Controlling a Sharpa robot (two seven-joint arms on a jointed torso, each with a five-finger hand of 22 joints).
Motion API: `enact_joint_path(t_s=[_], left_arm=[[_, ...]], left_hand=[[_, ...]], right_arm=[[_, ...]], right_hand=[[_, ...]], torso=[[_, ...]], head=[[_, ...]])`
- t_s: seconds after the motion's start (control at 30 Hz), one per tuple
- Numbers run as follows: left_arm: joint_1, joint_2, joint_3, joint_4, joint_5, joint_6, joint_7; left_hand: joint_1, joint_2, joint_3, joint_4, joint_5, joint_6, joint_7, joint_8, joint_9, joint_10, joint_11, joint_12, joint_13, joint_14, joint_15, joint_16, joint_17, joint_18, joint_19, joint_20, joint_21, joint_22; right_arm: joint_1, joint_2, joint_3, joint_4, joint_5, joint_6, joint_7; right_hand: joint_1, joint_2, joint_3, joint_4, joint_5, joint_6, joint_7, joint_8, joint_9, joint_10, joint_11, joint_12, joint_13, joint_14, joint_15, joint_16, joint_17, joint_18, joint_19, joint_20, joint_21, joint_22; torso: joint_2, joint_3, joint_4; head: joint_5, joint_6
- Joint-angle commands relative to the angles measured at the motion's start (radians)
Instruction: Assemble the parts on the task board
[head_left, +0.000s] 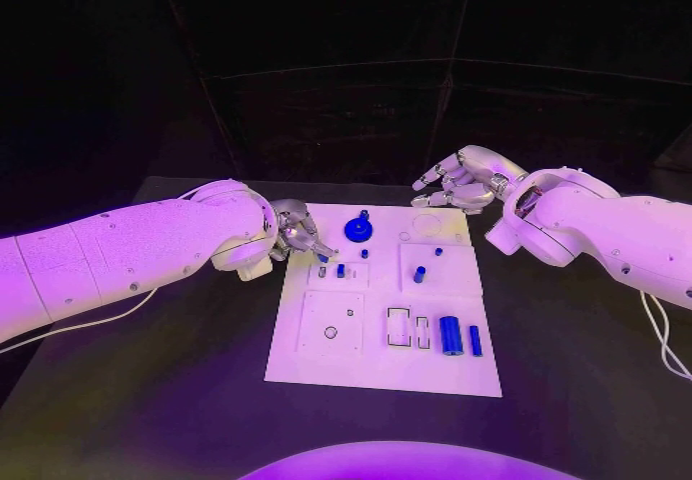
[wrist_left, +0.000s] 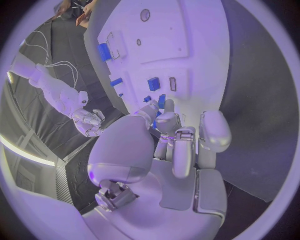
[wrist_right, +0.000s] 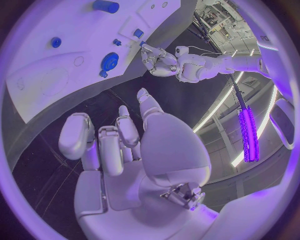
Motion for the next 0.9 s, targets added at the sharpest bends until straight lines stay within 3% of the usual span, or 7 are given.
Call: enact_joint_path(t_s=[0.03,0.9], left_arm=[[-0.003,-0.004,-0.005,0.013,-0.07,-0.026,0.008],[-0.012,-0.006,-0.012,0.029,-0.151,0.077,-0.006]], left_hand=[[-0.006,0.007,0.104,-0.097,0.005,0.0,-0.009,0.005,0.051,0.007,0.0,0.007,0.001,0.104,-0.008,0.003,0.263,0.003,0.01,0.0,0.005,0.001],[-0.017,0.0,0.124,-0.101,0.005,-0.001,-0.01,0.009,0.054,0.003,-0.001,-0.002,-0.009,0.104,-0.009,0.003,0.263,0.004,0.007,0.0,0.0,-0.003]], right_arm=[[0.002,0.0,0.001,0.0,-0.001,0.007,0.007],[0.002,-0.001,0.0,0.0,-0.001,0.008,0.007]], right_hand=[[-0.003,0.01,-0.007,0.001,0.005,-0.006,0.001,0.005,0.0,-0.006,-0.002,-0.003,-0.001,0.063,0.001,-0.007,0.078,0.009,-0.006,0.0,-0.004,-0.001],[-0.003,0.01,-0.007,0.001,0.005,-0.006,0.001,0.005,0.0,-0.006,-0.002,-0.003,-0.001,0.063,0.001,-0.007,0.078,0.009,-0.006,0.0,-0.004,-0.001]], torso=[[0.0,0.0001,-0.0011],[0.001,0.0,-0.0005]], head=[[0.001,-0.002],[0.004,-0.005]])
